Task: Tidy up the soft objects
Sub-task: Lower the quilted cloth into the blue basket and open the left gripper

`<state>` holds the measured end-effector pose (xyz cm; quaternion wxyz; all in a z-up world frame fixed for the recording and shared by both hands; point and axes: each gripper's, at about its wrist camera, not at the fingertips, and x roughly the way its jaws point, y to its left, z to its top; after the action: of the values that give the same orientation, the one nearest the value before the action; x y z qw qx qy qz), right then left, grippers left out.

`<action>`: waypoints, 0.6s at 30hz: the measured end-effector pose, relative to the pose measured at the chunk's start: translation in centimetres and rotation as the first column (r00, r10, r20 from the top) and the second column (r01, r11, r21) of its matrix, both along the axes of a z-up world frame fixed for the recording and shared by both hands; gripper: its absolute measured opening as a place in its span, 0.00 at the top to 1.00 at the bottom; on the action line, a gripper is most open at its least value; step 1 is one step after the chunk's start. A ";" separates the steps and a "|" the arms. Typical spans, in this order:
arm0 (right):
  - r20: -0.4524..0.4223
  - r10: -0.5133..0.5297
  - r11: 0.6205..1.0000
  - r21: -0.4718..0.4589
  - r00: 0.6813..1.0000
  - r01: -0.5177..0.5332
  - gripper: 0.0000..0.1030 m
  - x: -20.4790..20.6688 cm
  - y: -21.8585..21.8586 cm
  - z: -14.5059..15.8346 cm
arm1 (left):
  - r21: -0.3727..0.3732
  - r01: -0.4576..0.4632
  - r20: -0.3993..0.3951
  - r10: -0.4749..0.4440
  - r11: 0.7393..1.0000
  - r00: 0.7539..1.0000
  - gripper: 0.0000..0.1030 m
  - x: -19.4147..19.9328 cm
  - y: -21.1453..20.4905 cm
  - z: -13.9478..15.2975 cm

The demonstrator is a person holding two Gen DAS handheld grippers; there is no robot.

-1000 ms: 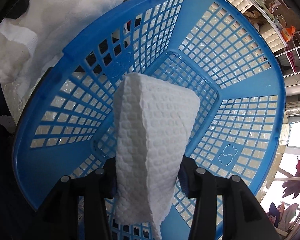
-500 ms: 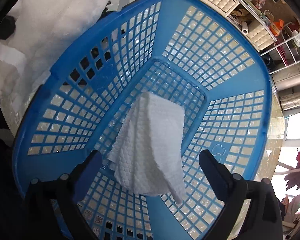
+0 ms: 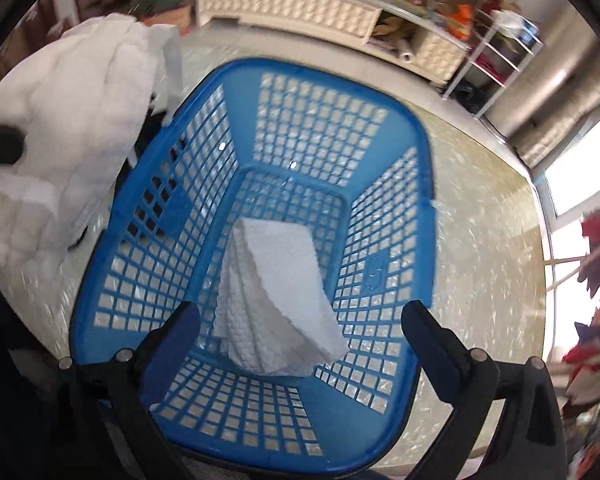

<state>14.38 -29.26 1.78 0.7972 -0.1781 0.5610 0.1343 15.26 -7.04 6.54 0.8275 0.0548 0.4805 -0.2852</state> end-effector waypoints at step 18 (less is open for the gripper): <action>0.097 -0.169 0.962 0.231 0.981 0.143 0.02 -1.4 -2.2 1.5 | 0.109 0.027 0.005 -0.028 0.994 1.000 0.89 2.7 -7.3 0.9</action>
<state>13.01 -31.47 3.28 0.8513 -0.0502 0.5076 0.1226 17.97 -14.32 7.44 0.8209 0.1074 0.4918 -0.2697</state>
